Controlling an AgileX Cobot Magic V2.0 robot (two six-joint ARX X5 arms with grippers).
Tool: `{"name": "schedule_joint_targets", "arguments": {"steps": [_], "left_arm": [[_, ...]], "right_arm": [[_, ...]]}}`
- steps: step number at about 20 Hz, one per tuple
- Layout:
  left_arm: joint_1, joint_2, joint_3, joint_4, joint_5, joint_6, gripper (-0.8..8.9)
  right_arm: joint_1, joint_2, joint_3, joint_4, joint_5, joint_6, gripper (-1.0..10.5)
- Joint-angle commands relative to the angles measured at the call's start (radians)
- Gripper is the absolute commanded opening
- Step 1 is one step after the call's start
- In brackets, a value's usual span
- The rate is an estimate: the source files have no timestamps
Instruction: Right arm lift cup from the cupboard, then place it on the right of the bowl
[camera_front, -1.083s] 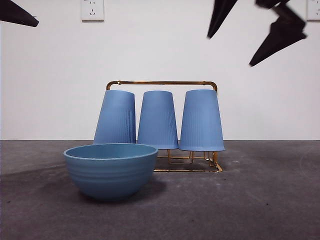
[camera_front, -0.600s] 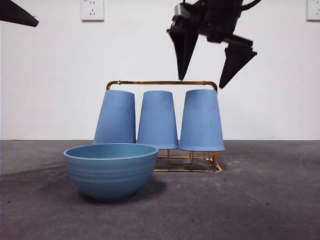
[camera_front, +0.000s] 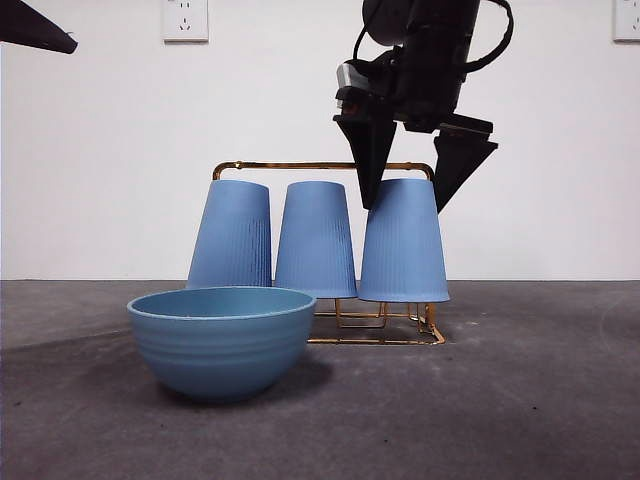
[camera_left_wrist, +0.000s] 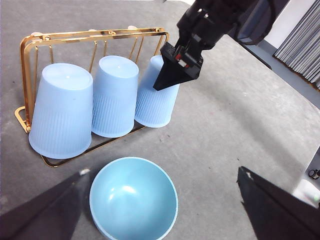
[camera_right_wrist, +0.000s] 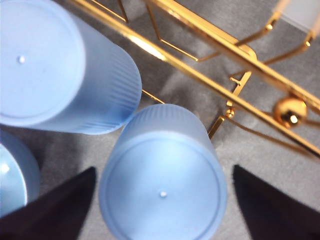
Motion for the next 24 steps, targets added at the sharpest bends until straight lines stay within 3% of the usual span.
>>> {"name": "schedule_joint_targets", "arguments": {"steps": [1,10,24], "left_arm": [[-0.004,0.005,0.021,0.011,0.008,0.009,4.69],[-0.004,0.005,0.021,0.011,0.008,0.009,4.69],[-0.006,0.013,0.021,0.011,0.008,0.005,4.69]], "right_arm": [[0.006,0.021,0.029,0.007,0.0,-0.008,3.5],[0.006,0.02,0.029,0.006,0.008,0.005,2.8],[0.005,-0.008,0.148,-0.113,0.007,0.021,2.7]]}}
